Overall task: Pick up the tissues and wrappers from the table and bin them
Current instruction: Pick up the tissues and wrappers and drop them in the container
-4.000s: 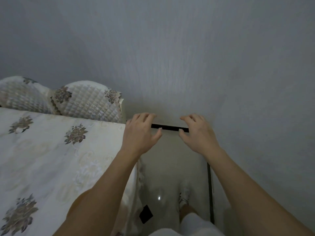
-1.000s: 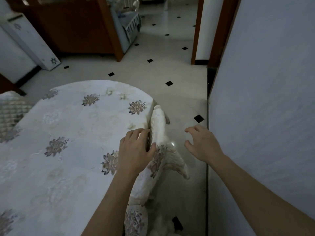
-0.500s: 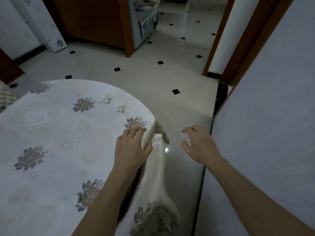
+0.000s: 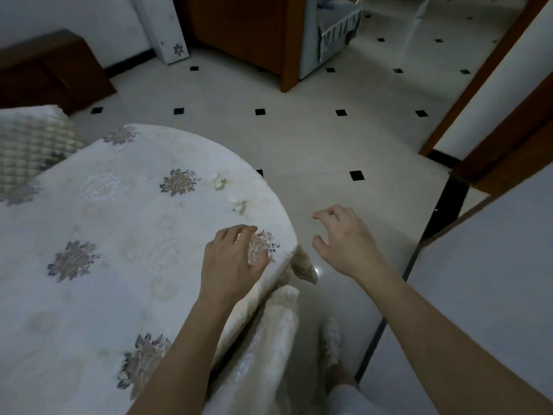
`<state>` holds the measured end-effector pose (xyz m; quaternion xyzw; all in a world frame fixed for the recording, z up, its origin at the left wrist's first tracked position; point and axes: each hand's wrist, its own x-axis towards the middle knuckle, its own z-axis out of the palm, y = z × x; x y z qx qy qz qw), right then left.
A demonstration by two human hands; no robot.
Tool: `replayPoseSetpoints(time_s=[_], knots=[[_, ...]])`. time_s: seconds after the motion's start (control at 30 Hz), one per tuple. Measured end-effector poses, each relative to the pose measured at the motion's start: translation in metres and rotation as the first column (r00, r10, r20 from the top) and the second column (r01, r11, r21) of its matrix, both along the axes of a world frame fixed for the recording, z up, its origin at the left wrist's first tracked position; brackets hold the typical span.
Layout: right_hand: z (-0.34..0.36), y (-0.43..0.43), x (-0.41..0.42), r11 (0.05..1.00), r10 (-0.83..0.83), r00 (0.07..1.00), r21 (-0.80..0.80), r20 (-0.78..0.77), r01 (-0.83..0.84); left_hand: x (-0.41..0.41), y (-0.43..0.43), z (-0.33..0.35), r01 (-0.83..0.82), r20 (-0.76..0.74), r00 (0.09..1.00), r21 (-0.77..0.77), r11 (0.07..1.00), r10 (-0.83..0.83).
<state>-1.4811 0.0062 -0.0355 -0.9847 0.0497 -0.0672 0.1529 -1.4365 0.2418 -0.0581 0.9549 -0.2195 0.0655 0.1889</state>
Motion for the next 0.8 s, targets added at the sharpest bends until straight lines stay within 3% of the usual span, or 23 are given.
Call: replayPoseSetpoints(time_s=[0.17,0.37,0.8], knots=[[-0.007,-0.019,0.058,0.986,0.163,0.987,0.029,-0.007,-0.163,0.014,-0.006,-0.007,-0.182,-0.024,0.983,0.061,0.981,0.183],[-0.019,-0.021,0.118,0.917,0.393,0.917,0.105,-0.069,-0.385,-0.002,-0.010,-0.008,-0.458,-0.062,0.884,0.082,0.885,0.463],[-0.024,0.096,0.142,0.637,0.771,0.628,0.148,-0.107,-0.757,-0.118,0.059,-0.008,-0.889,-0.069,0.452,0.045,0.456,0.889]])
